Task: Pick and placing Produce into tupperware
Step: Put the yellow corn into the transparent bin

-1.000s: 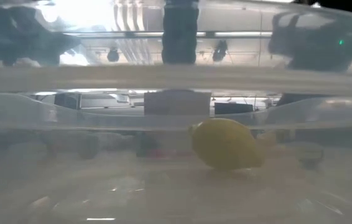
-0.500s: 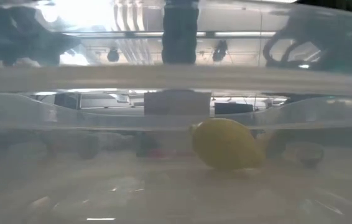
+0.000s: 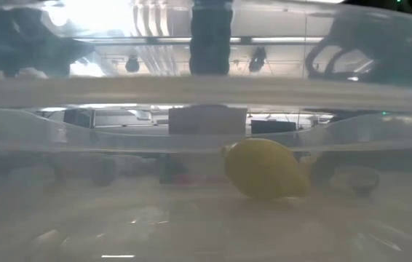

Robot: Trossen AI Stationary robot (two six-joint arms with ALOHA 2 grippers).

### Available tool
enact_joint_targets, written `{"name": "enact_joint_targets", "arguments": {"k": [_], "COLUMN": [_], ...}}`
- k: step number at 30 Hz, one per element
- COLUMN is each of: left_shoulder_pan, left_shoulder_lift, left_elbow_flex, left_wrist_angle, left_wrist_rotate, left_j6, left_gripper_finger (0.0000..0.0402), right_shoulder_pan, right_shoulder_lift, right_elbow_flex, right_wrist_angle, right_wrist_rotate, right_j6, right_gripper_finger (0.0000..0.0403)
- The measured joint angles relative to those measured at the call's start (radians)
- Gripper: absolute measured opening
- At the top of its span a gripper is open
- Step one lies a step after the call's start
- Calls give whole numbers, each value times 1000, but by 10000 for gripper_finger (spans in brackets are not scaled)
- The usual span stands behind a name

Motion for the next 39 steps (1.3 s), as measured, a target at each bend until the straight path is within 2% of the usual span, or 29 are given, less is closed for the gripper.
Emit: {"name": "enact_joint_targets", "arguments": {"k": [5,12,16,27,39], "left_shoulder_pan": [0,0,0,0,0], "left_shoulder_lift": [0,0,0,0,0], "left_elbow_flex": [0,0,0,0,0], "left_wrist_angle": [0,0,0,0,4], "left_wrist_rotate": [0,0,0,0,0], "left_j6": [0,1,0,1,1], "left_gripper_finger": [0,0,0,0,0], "right_shoulder_pan": [-20,-25,-25,-27,-16], "right_shoulder_lift": [-1,0,0,-22,-168], "right_elbow_flex": [-3,-4,-5,-5,24], "right_wrist_angle": [1,-7,-11,-30,-28], "right_wrist_rotate": [-45,-37,-34,-35,-45], "right_j6": [23,22,19,10,-20], "right_gripper_finger": [134,49,18,10,9]}}
